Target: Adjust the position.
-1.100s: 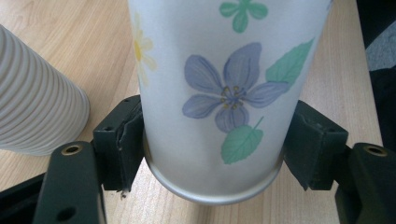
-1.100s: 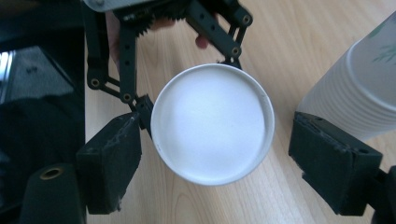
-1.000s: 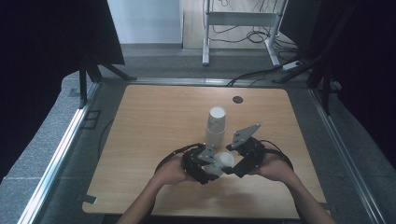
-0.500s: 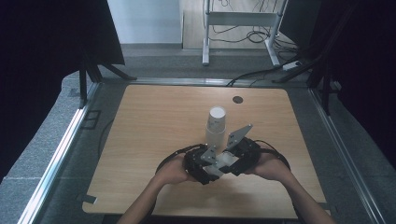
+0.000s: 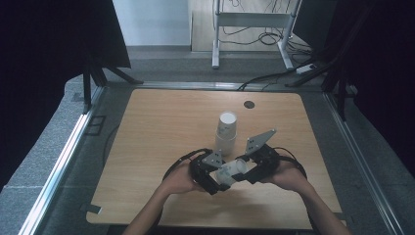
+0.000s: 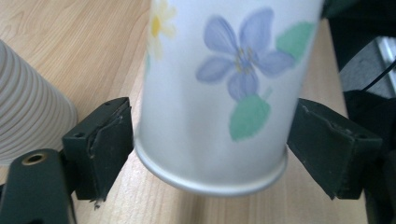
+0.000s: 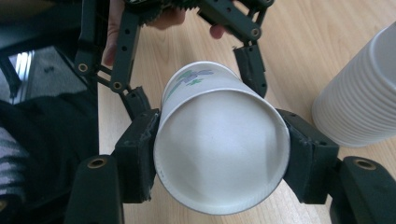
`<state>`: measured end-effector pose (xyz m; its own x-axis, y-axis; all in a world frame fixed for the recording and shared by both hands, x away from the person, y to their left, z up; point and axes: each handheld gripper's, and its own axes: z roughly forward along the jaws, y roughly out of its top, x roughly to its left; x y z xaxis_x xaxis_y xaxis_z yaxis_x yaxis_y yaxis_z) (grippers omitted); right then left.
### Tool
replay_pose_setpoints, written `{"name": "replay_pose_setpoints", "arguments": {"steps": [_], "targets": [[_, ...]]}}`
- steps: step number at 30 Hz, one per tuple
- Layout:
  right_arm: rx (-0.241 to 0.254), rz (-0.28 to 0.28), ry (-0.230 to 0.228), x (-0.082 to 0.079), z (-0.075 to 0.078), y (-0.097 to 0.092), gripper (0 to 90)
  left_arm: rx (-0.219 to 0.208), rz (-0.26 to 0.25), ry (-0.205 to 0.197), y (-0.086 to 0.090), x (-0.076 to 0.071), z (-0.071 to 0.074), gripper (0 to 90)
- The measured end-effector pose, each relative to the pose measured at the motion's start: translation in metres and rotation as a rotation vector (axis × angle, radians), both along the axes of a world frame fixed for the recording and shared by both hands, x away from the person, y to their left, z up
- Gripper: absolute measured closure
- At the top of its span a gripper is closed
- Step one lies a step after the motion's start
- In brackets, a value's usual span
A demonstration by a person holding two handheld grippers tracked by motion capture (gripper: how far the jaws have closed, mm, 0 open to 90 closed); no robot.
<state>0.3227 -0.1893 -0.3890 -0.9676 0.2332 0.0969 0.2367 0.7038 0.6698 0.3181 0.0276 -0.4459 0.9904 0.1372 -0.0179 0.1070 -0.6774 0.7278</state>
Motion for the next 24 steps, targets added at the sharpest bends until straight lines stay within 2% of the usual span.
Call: {"name": "replay_pose_setpoints", "arguments": {"steps": [6, 11, 16, 24], "targets": [[0.090, 0.003, -0.001, -0.001, -0.001, -0.010, 35.4, -0.051, 0.009, 0.023, 0.007, 0.000, -0.005, 13.7], [0.149, -0.002, -0.004, -0.004, -0.004, -0.017, 35.4, -0.115, 0.003, 0.043, 0.012, -0.001, -0.008, 13.5], [0.200, -0.006, 0.004, -0.005, -0.011, -0.021, 35.4, -0.173, 0.020, 0.057, 0.017, -0.002, -0.011, 13.6], [0.268, -0.011, 0.014, -0.006, -0.021, -0.025, 35.4, -0.208, 0.021, 0.049, 0.019, -0.003, -0.014, 14.5]]}}
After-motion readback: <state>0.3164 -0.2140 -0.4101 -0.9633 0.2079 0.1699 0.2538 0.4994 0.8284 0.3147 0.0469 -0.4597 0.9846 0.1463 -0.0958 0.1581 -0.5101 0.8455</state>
